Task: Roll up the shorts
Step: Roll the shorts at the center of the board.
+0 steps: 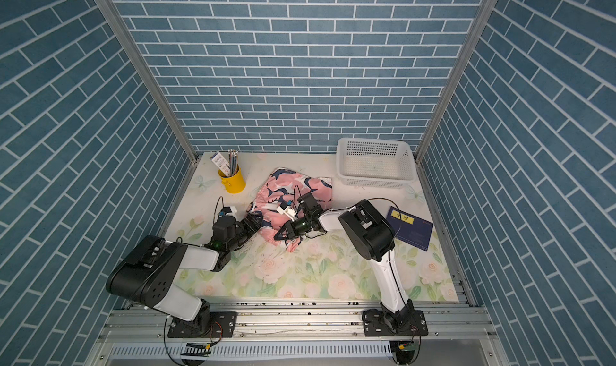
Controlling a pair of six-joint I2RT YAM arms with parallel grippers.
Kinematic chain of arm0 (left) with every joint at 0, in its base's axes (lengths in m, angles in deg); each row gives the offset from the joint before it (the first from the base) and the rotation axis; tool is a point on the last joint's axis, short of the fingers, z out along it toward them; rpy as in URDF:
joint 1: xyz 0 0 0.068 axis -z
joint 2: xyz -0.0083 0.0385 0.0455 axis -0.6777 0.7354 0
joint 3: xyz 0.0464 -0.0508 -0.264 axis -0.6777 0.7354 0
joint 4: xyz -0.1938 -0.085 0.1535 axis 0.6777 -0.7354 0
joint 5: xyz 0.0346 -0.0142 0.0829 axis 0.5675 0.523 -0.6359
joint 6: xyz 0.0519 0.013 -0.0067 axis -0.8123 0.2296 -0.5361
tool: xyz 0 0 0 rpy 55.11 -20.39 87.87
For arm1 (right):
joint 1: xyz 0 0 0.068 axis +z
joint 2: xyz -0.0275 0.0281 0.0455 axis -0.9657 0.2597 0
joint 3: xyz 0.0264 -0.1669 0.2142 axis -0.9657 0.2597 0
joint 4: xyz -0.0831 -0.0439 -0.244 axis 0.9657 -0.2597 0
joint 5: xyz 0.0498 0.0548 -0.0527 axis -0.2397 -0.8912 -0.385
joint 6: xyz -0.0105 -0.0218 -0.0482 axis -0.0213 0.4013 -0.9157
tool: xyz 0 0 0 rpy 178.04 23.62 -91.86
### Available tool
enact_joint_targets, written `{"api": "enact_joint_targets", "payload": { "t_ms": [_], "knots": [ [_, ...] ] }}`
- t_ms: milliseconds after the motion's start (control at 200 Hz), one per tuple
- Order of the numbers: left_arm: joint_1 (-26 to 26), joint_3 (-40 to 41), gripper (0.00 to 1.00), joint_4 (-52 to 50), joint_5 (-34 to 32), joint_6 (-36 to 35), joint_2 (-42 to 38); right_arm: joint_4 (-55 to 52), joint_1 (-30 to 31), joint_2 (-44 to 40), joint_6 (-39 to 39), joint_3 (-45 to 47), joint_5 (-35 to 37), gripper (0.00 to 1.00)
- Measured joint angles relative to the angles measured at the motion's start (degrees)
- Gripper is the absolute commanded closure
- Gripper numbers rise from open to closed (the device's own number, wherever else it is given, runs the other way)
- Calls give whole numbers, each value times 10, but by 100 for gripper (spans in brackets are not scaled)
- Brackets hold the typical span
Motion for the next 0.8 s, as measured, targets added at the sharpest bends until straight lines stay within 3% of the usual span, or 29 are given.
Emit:
{"api": "enact_joint_targets", "payload": {
  "t_ms": [85,175,230,345,445,630,800],
  "knots": [
    [0,-14,37,0,0,5,18,2,-2,0,0,0,0,100],
    [0,-26,59,-3,2,9,34,4,-5,0,0,0,0,100],
    [0,-33,79,-12,1,11,38,5,-9,0,0,1,1,100],
    [1,-61,98,-54,10,9,39,4,-17,0,0,6,10,82],
    [2,-94,100,-113,15,2,37,-16,-24,-4,-13,6,38,69],
    [2,-164,100,-238,18,-14,36,-99,-23,-50,-67,4,146,54],
    [2,-196,100,-301,19,-20,40,-136,-2,-136,-133,35,293,51]
  ]
}}
